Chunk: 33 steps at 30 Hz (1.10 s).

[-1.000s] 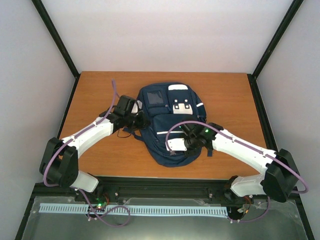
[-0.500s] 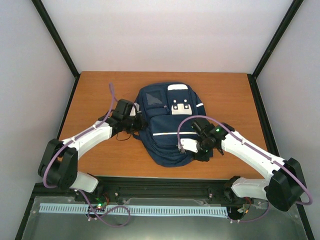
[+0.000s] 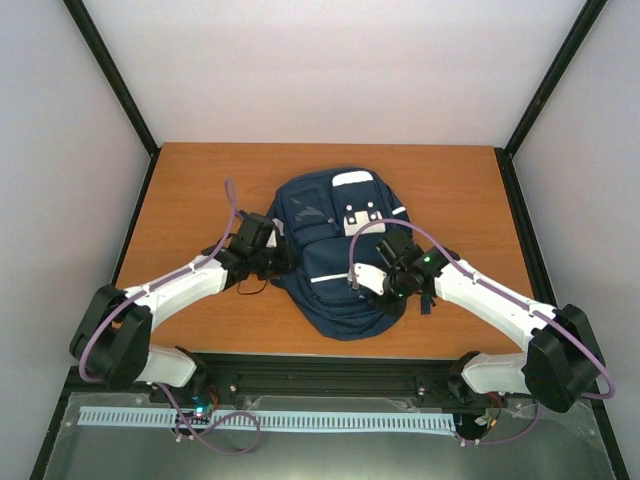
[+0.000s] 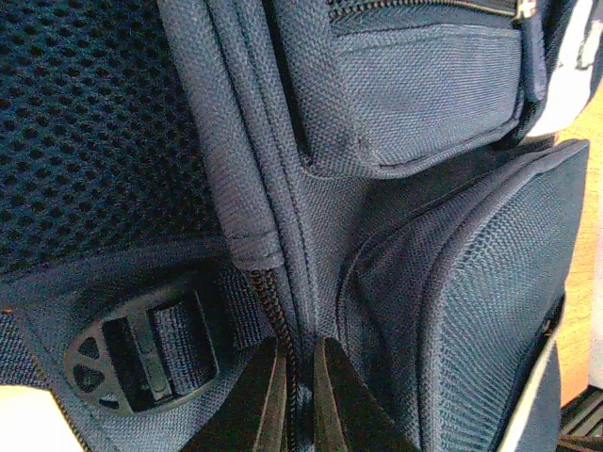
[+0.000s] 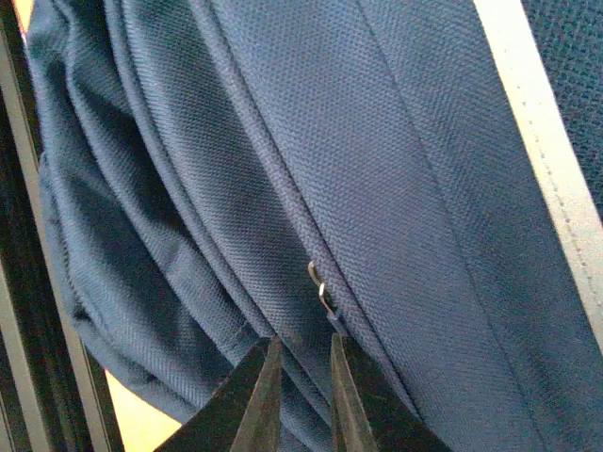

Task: Pack the student bag
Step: Zip the student bag at the center of the board.

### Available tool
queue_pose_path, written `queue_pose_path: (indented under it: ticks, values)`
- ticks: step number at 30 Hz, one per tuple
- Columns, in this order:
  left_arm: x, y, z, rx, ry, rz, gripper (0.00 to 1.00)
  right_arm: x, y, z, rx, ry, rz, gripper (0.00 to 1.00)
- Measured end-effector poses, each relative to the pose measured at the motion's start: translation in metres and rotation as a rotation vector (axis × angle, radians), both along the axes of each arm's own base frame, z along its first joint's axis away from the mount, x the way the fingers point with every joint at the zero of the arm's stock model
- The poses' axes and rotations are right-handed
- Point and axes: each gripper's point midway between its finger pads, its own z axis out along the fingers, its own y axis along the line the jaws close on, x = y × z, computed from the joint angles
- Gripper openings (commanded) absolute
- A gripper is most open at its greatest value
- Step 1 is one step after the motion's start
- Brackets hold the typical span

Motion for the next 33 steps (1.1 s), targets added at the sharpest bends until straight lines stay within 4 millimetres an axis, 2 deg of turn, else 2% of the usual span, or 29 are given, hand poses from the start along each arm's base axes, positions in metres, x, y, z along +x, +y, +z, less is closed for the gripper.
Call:
queue_pose_path:
  ticks: [3, 5, 7, 10, 17, 19, 22, 25, 29, 31, 33]
  values:
    - [-0.001, 0.002, 0.006, 0.003, -0.016, 0.007, 0.29, 0.004, 0.002, -0.003, 0.007, -0.005, -0.021, 0.15]
    - [-0.006, 0.007, 0.005, 0.023, -0.001, 0.013, 0.39, 0.006, 0.002, -0.008, -0.001, -0.001, -0.034, 0.16]
    - [-0.013, 0.011, 0.006, 0.039, 0.01, 0.01, 0.46, 0.007, 0.002, -0.012, -0.007, 0.004, -0.042, 0.2]
    - [-0.02, 0.013, 0.013, 0.033, 0.01, 0.001, 0.46, 0.008, 0.001, -0.016, -0.01, -0.001, -0.053, 0.26]
    - [-0.042, -0.006, 0.015, -0.017, 0.059, -0.098, 0.3, 0.013, -0.002, -0.016, 0.0, -0.051, -0.076, 0.27]
    - [-0.047, -0.014, 0.018, -0.028, 0.066, -0.13, 0.32, 0.014, -0.002, -0.015, 0.002, -0.059, -0.081, 0.27]
    - [-0.049, -0.023, 0.022, -0.043, 0.068, -0.159, 0.41, 0.018, -0.001, -0.014, 0.006, -0.076, -0.089, 0.27]
    - [-0.047, -0.028, 0.022, -0.049, 0.078, -0.173, 0.42, 0.021, 0.0, -0.013, 0.009, -0.086, -0.095, 0.27]
    - [-0.047, -0.031, 0.013, -0.04, 0.111, -0.18, 0.42, 0.022, 0.0, -0.012, 0.011, -0.094, -0.098, 0.27]
    - [-0.048, -0.032, 0.009, -0.036, 0.122, -0.182, 0.37, 0.023, 0.0, -0.012, 0.011, -0.097, -0.1, 0.27]
    - [-0.048, -0.033, 0.008, -0.037, 0.131, -0.184, 0.29, 0.023, 0.0, -0.013, 0.012, -0.099, -0.101, 0.27]
